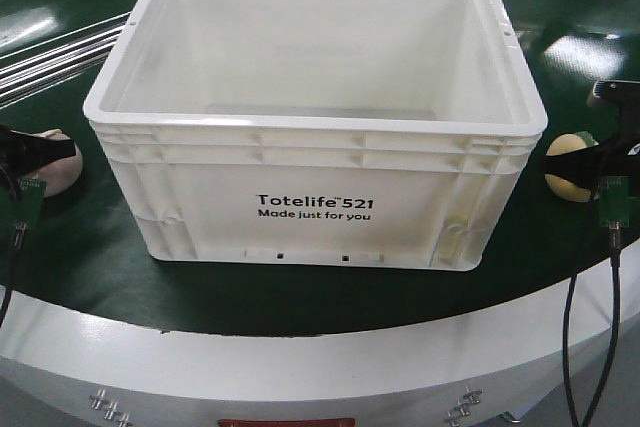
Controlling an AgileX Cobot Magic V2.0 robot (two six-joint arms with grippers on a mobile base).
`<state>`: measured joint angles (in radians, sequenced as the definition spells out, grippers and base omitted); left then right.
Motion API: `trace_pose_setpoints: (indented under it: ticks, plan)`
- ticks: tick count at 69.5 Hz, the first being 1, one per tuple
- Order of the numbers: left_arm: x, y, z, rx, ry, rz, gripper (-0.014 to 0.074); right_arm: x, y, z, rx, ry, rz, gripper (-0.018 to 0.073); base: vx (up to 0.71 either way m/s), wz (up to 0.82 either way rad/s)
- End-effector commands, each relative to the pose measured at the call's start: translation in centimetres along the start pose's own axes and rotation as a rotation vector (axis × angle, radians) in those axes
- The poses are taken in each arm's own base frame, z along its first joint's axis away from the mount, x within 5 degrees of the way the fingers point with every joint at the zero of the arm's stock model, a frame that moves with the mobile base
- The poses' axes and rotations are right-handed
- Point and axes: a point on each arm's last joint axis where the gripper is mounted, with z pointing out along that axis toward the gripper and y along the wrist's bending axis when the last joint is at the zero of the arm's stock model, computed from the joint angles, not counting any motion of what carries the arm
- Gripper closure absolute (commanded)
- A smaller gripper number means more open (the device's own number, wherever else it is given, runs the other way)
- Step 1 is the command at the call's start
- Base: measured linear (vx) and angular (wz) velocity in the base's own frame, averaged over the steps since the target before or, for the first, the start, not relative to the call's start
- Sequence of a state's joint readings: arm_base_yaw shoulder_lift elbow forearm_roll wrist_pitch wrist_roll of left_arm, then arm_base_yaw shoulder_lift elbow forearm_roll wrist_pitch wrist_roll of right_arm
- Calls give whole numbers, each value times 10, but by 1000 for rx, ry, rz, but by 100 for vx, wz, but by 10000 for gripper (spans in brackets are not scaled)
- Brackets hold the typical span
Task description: Place moving items into box and shelve
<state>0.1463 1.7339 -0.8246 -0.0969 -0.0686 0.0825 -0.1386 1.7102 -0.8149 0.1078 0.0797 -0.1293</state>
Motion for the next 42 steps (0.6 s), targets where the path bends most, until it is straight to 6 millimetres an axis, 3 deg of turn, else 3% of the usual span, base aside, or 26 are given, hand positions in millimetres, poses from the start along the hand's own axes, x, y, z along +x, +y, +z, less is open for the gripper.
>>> trace_pose_setpoints:
  ticks: [1,11,21,42]
  plan:
    - [-12,0,-8,2,-39,-7,606,-15,-2,-11,8,-69,-13,566,0,0]
    - [-19,0,-15,0,-87,-8,605,-18,-3,-12,12,-103,-13,566,0,0]
    - [-36,0,-35,-3,-208,-9,605,-27,-3,-22,20,-182,-20,566,0,0]
    - [-76,1,-100,-10,-522,-13,605,-55,-4,-78,43,-415,-64,566,0,0]
